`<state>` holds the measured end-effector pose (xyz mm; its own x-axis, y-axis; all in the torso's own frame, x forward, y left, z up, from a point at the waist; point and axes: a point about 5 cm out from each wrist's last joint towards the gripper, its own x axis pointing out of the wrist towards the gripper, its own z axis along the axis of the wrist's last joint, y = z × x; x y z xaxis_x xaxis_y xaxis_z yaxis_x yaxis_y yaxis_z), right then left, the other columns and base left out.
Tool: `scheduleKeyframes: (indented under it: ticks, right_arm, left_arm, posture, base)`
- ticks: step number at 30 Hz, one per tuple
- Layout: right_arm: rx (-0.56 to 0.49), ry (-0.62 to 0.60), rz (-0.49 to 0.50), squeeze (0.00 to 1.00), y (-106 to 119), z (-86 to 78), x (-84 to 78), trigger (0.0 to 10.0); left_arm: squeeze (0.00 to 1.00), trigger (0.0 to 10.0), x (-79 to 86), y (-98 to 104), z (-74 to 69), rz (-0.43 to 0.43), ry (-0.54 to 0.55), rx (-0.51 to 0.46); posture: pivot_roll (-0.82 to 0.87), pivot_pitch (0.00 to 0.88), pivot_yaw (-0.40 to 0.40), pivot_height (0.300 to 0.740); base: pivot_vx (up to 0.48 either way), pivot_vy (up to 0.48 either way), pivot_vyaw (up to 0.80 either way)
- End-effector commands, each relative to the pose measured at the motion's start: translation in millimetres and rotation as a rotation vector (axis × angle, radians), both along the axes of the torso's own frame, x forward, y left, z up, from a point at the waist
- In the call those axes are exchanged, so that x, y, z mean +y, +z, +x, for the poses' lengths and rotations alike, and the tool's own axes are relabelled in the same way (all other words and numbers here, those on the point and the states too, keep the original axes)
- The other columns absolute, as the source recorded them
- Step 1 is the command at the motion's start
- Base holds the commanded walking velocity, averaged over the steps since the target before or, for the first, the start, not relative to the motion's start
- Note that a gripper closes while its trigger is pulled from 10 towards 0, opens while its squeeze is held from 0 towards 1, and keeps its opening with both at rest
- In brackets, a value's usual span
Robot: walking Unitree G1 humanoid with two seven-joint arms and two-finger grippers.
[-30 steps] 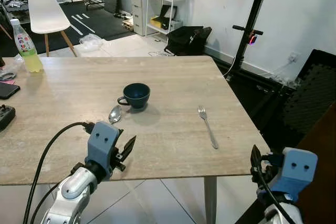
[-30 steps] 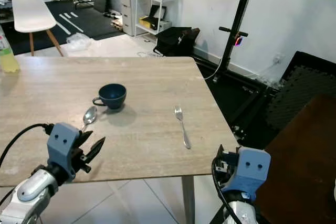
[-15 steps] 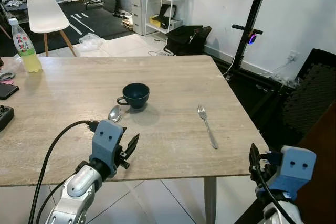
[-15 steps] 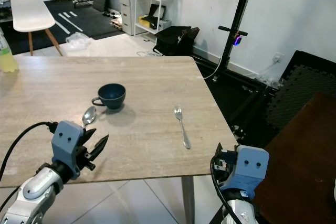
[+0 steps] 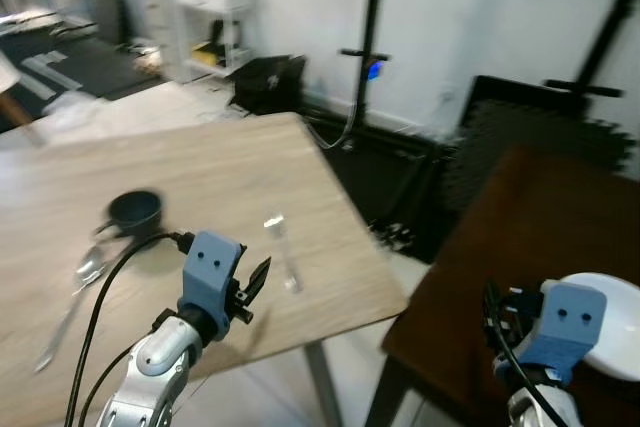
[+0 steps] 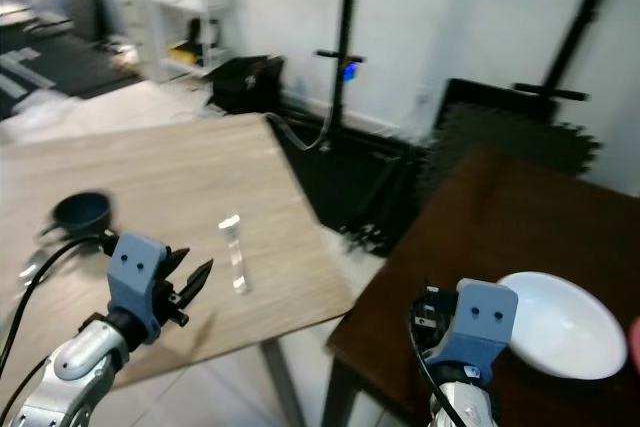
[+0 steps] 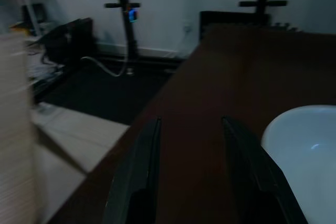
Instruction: Setting the table
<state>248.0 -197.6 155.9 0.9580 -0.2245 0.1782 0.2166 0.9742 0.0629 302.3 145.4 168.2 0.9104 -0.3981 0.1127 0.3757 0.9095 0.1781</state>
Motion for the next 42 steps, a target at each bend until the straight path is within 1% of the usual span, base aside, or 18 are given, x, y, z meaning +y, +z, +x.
scheduleKeyframes:
  ticks: [1,9,11,13,16,26,42]
  right_arm:
    - [0.02,0.001,0.002,0.0,-4,-0.7,0.1,10.0]
    - [0.02,-0.004,0.01,0.0,-5,-2.5,0.0,10.0]
    - [0.019,-0.006,0.013,0.0,-5,-2.7,-0.2,10.0]
    - [0.019,-0.009,0.01,0.0,-5,-2.6,-0.6,10.0]
    - [0.02,-0.008,0.008,0.0,-5,-2.6,-0.5,10.0]
    - [0.023,-0.005,0.004,0.0,-6,-2.3,0.3,10.0]
    - [0.029,-0.005,0.007,0.0,-7,-3.6,1.9,10.0]
  left_arm:
    - [0.0,10.0,2.8,-5,-1.2,0.012,0.011,0.013]
    - [0.0,10.0,0.8,-5,-1.6,0.015,-0.004,0.016]
    - [0.0,10.0,0.3,-6,-1.7,0.015,-0.009,0.018]
    - [0.0,10.0,-2.7,-5,-3.3,0.01,-0.038,0.019]
    - [0.0,10.0,-4.4,-5,-4.4,0.006,-0.053,0.02]
    - [0.0,10.0,-7.5,-7,-5.3,0.013,-0.079,0.028]
    - [0.0,10.0,-10.4,-8,-6.3,0.008,-0.096,0.033]
  posture:
    - [-0.03,0.034,0.039,0.74]
    - [-0.03,0.041,0.042,0.74]
    - [-0.03,0.042,0.044,0.74]
    - [-0.04,0.041,0.044,0.74]
    - [-0.04,0.041,0.044,0.74]
    - [-0.04,0.04,0.046,0.74]
    - [-0.04,0.042,0.049,0.74]
  base:
    - [0.375,0.0,-0.8]
    - [0.342,0.0,-0.8]
    - [0.0,0.0,-0.53]
    - [0.0,0.0,0.0]
    - [0.0,0.0,0.0]
    - [0.0,0.0,0.0]
    - [0.0,-0.45,0.0]
